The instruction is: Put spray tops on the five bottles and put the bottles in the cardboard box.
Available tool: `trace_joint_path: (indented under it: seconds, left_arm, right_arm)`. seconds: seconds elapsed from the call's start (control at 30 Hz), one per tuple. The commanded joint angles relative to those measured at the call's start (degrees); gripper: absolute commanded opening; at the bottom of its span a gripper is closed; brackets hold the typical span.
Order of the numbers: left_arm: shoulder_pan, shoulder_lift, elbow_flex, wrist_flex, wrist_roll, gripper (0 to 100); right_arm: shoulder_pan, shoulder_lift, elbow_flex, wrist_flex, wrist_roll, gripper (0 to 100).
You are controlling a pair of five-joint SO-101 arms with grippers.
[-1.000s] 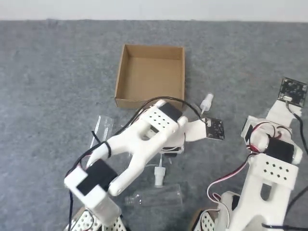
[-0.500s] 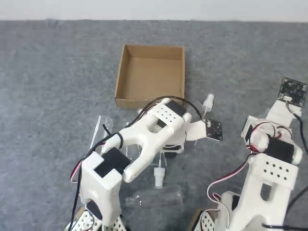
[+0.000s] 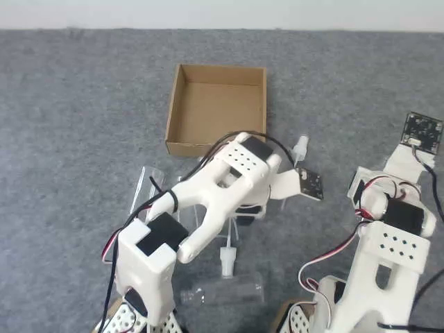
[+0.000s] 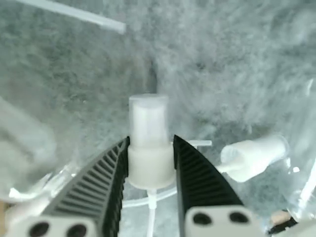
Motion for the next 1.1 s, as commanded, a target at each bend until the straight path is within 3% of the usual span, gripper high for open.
trace_joint_path:
  seconds: [0.0,0.2,0.6,1.07]
  left_arm:
    - [-0.26,-0.62,-5.93,5.19,-0.35,4]
    - [-0.26,-0.62,-9.36,10.29,6.86,4]
    - [-0.18,-1.23,-9.8,11.6,10.64,1]
    - [-0.26,-20.66,-9.45,11.25,19.96,1]
  right_arm:
    - [0.31,-2.86,-2.02,-0.92,-0.53,11.2]
    - [0.31,-2.86,-2.02,-1.1,-0.53,11.2]
    - [0.4,-2.86,-1.93,-1.19,-0.53,11.2]
    - [0.57,-2.86,-1.93,-1.19,-0.53,11.2]
